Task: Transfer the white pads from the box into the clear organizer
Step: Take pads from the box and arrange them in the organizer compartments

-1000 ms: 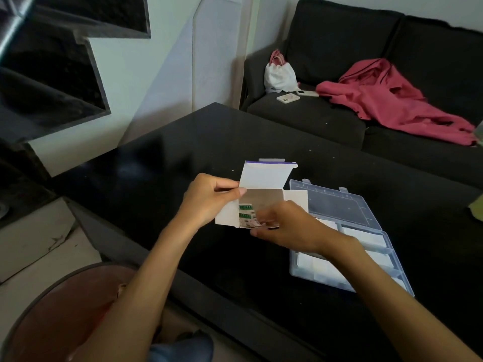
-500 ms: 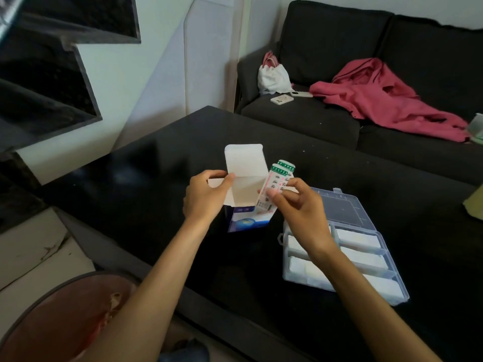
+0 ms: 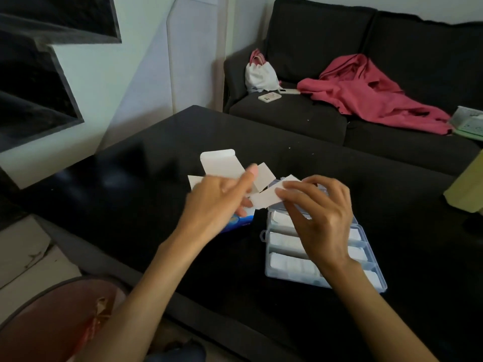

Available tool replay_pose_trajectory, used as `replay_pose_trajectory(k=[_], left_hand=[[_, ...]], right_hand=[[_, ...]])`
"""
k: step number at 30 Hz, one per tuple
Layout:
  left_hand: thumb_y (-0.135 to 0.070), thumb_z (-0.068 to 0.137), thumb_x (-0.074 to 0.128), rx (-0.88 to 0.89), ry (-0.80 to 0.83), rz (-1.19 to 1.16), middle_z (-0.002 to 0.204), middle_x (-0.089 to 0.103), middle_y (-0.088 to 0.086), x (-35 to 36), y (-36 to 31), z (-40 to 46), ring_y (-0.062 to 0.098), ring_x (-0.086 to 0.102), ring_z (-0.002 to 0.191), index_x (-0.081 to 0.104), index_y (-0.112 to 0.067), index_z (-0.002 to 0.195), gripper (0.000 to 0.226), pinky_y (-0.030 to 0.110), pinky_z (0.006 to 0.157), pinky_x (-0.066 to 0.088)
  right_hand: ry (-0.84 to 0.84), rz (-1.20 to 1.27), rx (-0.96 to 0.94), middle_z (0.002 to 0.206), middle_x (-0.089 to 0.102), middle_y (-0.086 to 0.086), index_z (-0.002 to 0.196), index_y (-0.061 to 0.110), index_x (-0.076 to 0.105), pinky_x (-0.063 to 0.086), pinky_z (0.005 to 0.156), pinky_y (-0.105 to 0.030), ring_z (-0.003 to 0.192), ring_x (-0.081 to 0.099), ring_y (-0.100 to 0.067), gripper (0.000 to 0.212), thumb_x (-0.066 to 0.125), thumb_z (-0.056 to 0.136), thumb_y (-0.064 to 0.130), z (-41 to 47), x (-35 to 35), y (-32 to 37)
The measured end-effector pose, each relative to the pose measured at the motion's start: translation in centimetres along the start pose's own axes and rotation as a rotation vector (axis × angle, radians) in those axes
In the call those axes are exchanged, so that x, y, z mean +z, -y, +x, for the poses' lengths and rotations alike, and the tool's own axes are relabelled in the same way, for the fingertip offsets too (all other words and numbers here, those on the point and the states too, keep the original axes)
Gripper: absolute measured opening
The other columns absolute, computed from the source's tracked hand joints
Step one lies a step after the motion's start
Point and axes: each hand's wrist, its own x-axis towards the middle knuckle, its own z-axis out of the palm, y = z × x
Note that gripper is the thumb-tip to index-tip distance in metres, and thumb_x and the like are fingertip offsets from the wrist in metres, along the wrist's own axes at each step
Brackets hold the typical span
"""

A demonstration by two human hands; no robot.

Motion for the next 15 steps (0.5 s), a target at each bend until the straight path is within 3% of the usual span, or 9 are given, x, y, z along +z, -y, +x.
replay_pose_trajectory(k=[3, 7, 9, 10, 12, 13, 15], left_hand=[[-0.042, 0.084, 0.065, -0.141, 0.312, -0.185, 0.073, 0.072, -0.016, 1.2, 0.2, -0.3, -0.002, 0.068, 0.071, 0.070, -0.026, 0.094, 0.020, 0.013, 0.052, 0.049], [-0.023, 0.083, 0.071, -0.148, 0.379, -0.229, 0.089, 0.074, -0.009, 2.3, 0.0, 0.2, 0.004, 0.069, 0.084, 0.070, -0.027, 0.104, 0.022, 0.014, 0.056, 0.048], [-0.022, 0.083, 0.070, -0.143, 0.379, -0.200, 0.092, 0.073, -0.007, 3.7, -0.5, 0.2, 0.005, 0.068, 0.083, 0.068, -0.027, 0.106, 0.023, 0.013, 0.054, 0.047], [-0.021, 0.084, 0.069, -0.131, 0.380, -0.171, 0.093, 0.072, -0.007, 4.3, -0.6, 0.2, 0.005, 0.067, 0.083, 0.067, -0.027, 0.108, 0.024, 0.014, 0.055, 0.048], [-0.020, 0.085, 0.068, -0.084, 0.398, -0.096, 0.095, 0.069, -0.011, 5.9, -0.9, 0.1, 0.003, 0.066, 0.081, 0.065, -0.025, 0.112, 0.027, 0.013, 0.058, 0.050], [-0.020, 0.086, 0.067, -0.056, 0.407, -0.056, 0.097, 0.067, -0.011, 6.6, -0.9, 0.1, 0.002, 0.065, 0.080, 0.064, -0.024, 0.114, 0.029, 0.011, 0.057, 0.049], [-0.020, 0.085, 0.068, 0.002, 0.431, 0.020, 0.104, 0.067, -0.008, 8.0, -0.9, 0.1, 0.000, 0.064, 0.079, 0.065, -0.024, 0.114, 0.030, 0.012, 0.058, 0.049]], right_hand=[[0.013, -0.053, -0.036, 0.097, 0.071, -0.002, 0.089, 0.015, 0.074, 0.037, 0.079, -0.032, 0.099, 0.052, -0.022, 0.011, 0.073, 0.079, 0.015, -0.5, -0.7, -0.7], [0.091, -0.065, -0.064, 0.099, 0.070, -0.005, 0.091, 0.014, 0.074, 0.037, 0.081, -0.031, 0.102, 0.050, -0.022, 0.015, 0.064, 0.082, 0.021, -1.0, -2.6, -2.0], [0.162, -0.069, -0.050, 0.109, 0.067, -0.006, 0.097, 0.015, 0.072, 0.038, 0.084, -0.030, 0.109, 0.048, -0.023, 0.019, 0.064, 0.080, 0.012, -1.5, -3.9, -2.9], [0.194, -0.064, -0.002, 0.118, 0.063, -0.007, 0.104, 0.016, 0.070, 0.039, 0.089, -0.031, 0.115, 0.045, -0.023, 0.030, 0.063, 0.078, 0.002, -1.7, -4.4, -3.3], [0.215, 0.048, 0.292, 0.135, 0.050, -0.005, 0.122, 0.020, 0.059, 0.037, 0.101, -0.034, 0.127, 0.038, -0.018, 0.057, 0.052, 0.077, -0.015, -2.1, -5.9, -4.3], [0.231, 0.195, 0.506, 0.139, 0.045, -0.001, 0.129, 0.022, 0.051, 0.037, 0.105, -0.033, 0.128, 0.037, -0.012, 0.060, 0.047, 0.081, -0.015, -2.1, -6.7, -4.8], [0.337, 0.530, 0.820, 0.137, 0.045, 0.007, 0.132, 0.029, 0.043, 0.042, 0.100, -0.027, 0.123, 0.043, -0.005, 0.048, 0.045, 0.093, 0.001, -2.4, -8.2, -5.9]])
